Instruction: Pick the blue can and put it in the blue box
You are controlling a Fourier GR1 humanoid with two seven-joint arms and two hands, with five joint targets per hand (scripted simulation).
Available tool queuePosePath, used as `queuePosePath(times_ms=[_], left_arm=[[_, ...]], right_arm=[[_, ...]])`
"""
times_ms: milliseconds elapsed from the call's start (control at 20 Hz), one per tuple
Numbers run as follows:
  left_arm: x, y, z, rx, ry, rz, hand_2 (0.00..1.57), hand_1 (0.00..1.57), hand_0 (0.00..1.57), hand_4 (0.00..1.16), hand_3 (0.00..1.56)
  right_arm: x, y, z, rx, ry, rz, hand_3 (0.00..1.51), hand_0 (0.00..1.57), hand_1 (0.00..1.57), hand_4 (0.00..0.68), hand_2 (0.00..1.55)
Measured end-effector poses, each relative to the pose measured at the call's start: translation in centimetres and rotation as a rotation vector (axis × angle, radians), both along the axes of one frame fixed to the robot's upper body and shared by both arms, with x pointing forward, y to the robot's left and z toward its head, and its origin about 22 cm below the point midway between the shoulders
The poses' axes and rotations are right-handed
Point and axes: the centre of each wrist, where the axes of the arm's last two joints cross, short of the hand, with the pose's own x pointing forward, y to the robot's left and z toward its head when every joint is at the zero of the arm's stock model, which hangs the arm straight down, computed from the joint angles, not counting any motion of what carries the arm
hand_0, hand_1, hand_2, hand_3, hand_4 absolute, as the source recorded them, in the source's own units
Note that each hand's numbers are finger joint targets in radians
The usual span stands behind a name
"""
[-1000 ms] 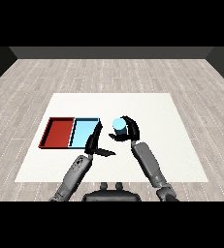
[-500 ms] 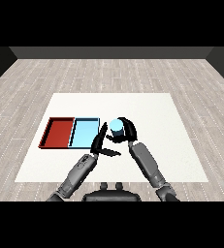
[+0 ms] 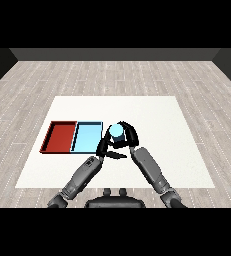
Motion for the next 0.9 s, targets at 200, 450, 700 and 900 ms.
queuePosePath(times_ms=[200, 450, 700, 900], left_arm=[[0.5, -0.9, 0.3, 0.015, 0.007, 0.001, 0.00, 0.00, 0.00, 0.00, 0.00], [1.3, -1.3, 0.4, 0.025, 0.017, 0.002, 0.00, 0.00, 0.00, 0.00, 0.00], [1.8, -1.5, 0.4, 0.042, 0.019, 0.001, 0.00, 0.00, 0.00, 0.00, 0.00], [1.7, -1.9, 0.9, 0.046, 0.016, -0.007, 0.00, 0.00, 0.00, 0.00, 0.00]], right_arm=[[0.4, -0.8, -0.1, 0.012, -0.004, 0.013, 1.38, 1.43, 1.43, 0.550, 1.46], [-0.1, 0.6, -0.2, 0.012, -0.007, 0.025, 1.38, 1.43, 1.43, 0.547, 1.46], [-0.9, 0.6, -0.3, 0.014, -0.002, 0.037, 1.37, 1.43, 1.43, 0.533, 1.46], [-1.3, 1.3, 0.1, 0.020, 0.004, 0.039, 1.37, 1.45, 1.45, 0.525, 1.46]])
